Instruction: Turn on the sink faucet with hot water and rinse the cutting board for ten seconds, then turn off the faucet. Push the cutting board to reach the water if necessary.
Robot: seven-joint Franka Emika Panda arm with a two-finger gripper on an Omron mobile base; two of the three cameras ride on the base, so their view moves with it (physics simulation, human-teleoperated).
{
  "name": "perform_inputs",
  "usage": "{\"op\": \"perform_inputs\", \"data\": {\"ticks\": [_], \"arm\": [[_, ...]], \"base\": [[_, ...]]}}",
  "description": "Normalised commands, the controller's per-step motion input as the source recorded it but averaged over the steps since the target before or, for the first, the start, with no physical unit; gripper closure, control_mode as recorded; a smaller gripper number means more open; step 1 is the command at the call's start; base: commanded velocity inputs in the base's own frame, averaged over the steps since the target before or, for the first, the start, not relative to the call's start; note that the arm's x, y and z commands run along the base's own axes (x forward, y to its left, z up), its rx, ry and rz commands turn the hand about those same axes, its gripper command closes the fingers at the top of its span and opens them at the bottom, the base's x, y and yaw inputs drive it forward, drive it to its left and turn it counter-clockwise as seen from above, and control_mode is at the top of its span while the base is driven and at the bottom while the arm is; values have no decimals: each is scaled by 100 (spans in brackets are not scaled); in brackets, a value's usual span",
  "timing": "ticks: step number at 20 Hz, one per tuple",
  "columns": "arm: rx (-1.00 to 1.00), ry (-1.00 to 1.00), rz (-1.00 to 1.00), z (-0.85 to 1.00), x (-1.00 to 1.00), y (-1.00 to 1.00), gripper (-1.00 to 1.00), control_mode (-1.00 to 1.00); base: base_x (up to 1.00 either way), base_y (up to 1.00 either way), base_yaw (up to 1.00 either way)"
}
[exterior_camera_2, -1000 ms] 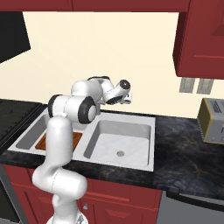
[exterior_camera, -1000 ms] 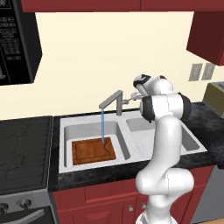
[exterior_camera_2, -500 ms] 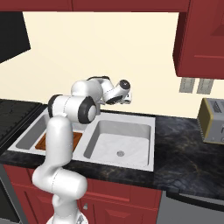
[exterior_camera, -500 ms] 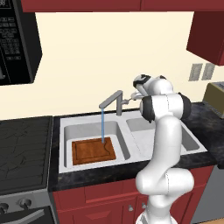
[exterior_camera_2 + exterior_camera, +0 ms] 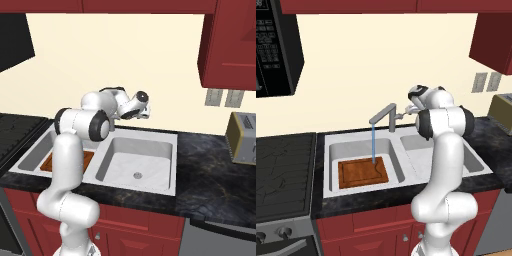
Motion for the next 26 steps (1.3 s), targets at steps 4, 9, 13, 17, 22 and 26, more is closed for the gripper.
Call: {"op": "perform_inputs", "data": {"ticks": [4,9,13,17,22,26], "arm": [[0,0,0,0,0,16,-100,-100],[0,0,0,0,0,17,-100,-100],[0,0,0,0,0,19,-100,-100],[0,0,0,0,0,22,-100,-100],[0,0,0,0,0,22,-100,-100],[0,0,0,0,0,18,-100,-100]], "base": [[0,0,0],[0,0,0],[0,0,0],[0,0,0],[0,0,0],[0,0,0]]}}
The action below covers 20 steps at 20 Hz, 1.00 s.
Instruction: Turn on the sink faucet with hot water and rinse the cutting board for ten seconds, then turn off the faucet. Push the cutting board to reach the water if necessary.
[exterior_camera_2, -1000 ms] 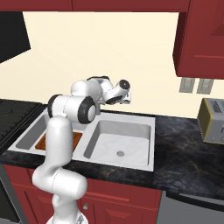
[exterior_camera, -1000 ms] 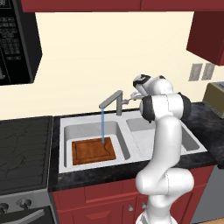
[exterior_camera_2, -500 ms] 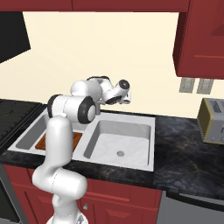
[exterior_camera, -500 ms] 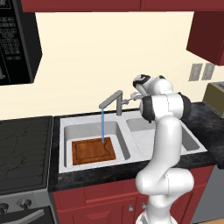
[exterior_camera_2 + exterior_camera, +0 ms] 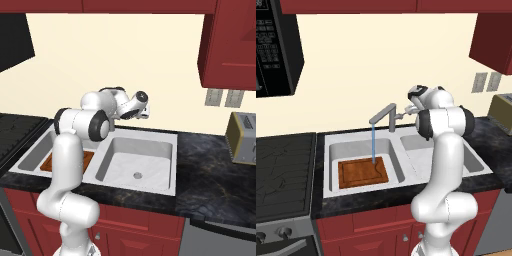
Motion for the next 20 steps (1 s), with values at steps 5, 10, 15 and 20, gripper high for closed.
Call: {"op": "perform_inputs", "data": {"ticks": [5,10,15,20], "arm": [[0,0,0,0,0,17,-100,-100],[0,0,0,0,0,20,-100,-100],[0,0,0,0,3,21,-100,-100],[0,0,0,0,0,1,-100,-100]], "base": [[0,0,0],[0,0,0],[0,0,0],[0,0,0]]}}
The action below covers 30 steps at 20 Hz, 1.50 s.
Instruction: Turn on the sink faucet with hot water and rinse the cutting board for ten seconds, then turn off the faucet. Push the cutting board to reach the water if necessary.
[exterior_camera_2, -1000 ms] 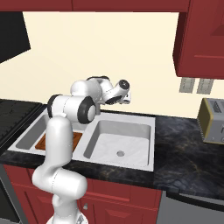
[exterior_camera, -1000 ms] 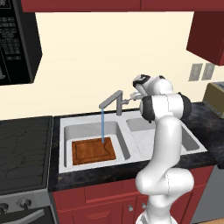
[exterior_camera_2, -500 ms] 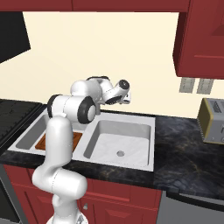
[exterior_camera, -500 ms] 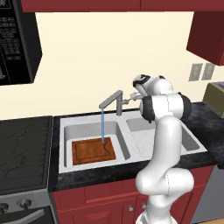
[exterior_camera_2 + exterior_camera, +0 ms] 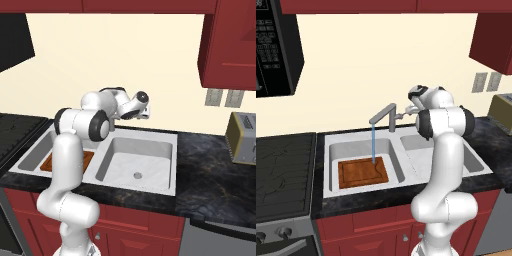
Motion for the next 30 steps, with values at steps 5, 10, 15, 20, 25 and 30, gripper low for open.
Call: {"op": "perform_inputs", "data": {"ticks": [5,10,15,20,25,30], "arm": [[0,0,0,0,0,-8,-100,-100],[0,0,0,1,0,-4,-100,-100],[0,0,0,1,0,-3,-100,-100],[0,0,0,13,3,0,-100,-100],[0,0,0,20,10,0,-100,-100],[0,0,0,9,9,0,-100,-100]], "base": [[0,0,0],[0,0,0],[0,0,0],[0,0,0],[0,0,0],[0,0,0]]}}
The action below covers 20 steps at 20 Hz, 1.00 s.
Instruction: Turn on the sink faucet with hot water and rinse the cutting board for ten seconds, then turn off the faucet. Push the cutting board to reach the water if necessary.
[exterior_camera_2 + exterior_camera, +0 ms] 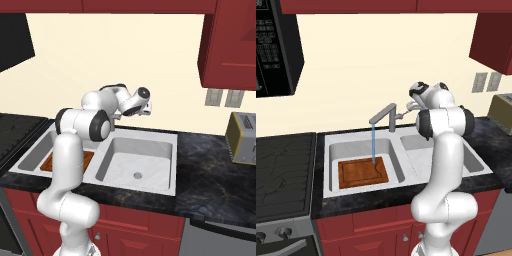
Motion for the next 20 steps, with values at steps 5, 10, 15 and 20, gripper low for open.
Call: {"op": "perform_inputs", "data": {"ticks": [5,10,15,20], "arm": [[0,0,0,0,1,0,-100,-100],[0,0,0,0,0,0,-100,-100],[0,0,0,-10,0,0,-100,-100],[0,0,0,-21,0,0,-100,-100]], "base": [[0,0,0],[0,0,0],[0,0,0],[0,0,0]]}}
